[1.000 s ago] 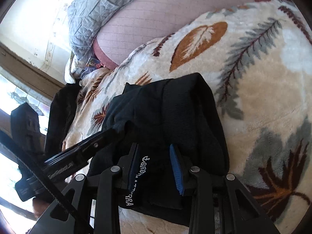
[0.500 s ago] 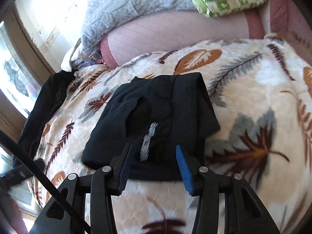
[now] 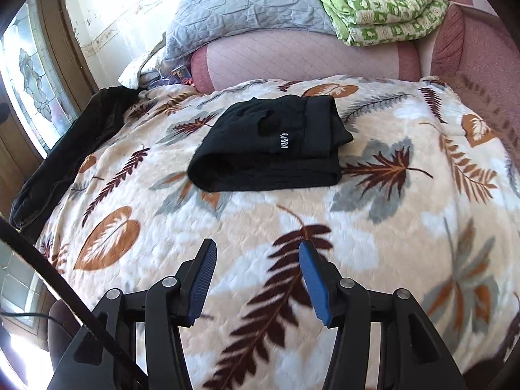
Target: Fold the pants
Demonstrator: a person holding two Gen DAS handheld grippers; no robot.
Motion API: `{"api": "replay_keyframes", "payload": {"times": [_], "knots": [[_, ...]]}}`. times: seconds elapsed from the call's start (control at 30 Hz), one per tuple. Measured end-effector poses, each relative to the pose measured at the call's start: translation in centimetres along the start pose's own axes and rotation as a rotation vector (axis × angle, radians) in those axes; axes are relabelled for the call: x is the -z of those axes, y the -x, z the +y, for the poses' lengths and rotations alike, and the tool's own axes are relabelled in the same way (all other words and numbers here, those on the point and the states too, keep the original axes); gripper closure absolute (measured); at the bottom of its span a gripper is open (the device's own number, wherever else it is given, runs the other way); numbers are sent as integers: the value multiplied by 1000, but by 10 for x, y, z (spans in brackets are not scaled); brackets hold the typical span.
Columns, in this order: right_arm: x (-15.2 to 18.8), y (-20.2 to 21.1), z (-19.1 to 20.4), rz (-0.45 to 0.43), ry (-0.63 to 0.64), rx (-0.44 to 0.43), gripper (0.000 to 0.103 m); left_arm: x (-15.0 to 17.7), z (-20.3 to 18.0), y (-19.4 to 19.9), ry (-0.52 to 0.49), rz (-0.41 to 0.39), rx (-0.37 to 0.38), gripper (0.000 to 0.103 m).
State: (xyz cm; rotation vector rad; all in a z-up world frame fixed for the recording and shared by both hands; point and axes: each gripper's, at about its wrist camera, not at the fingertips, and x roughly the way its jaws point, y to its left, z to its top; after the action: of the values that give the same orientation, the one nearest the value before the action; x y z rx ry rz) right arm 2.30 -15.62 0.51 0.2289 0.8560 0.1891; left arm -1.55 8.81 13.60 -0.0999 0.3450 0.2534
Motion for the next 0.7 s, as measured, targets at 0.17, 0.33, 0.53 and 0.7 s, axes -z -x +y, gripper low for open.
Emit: {"api": "replay_keyframes", "payload": {"times": [0.17,0.33,0.53,0.7], "knots": [[3,16,24,-9,42,-7,42,-5,9,34,-21,-132,12,0],[-34,-7,32,8,84,-12,40,1,8,24,-44,0,173,0],[-117,-85,31,85,38,2,86,23,23,-8,-35,159,161,0],[-132,-166,22,274,-140,-186,85,28,48,-24,11,206,131,0]]}}
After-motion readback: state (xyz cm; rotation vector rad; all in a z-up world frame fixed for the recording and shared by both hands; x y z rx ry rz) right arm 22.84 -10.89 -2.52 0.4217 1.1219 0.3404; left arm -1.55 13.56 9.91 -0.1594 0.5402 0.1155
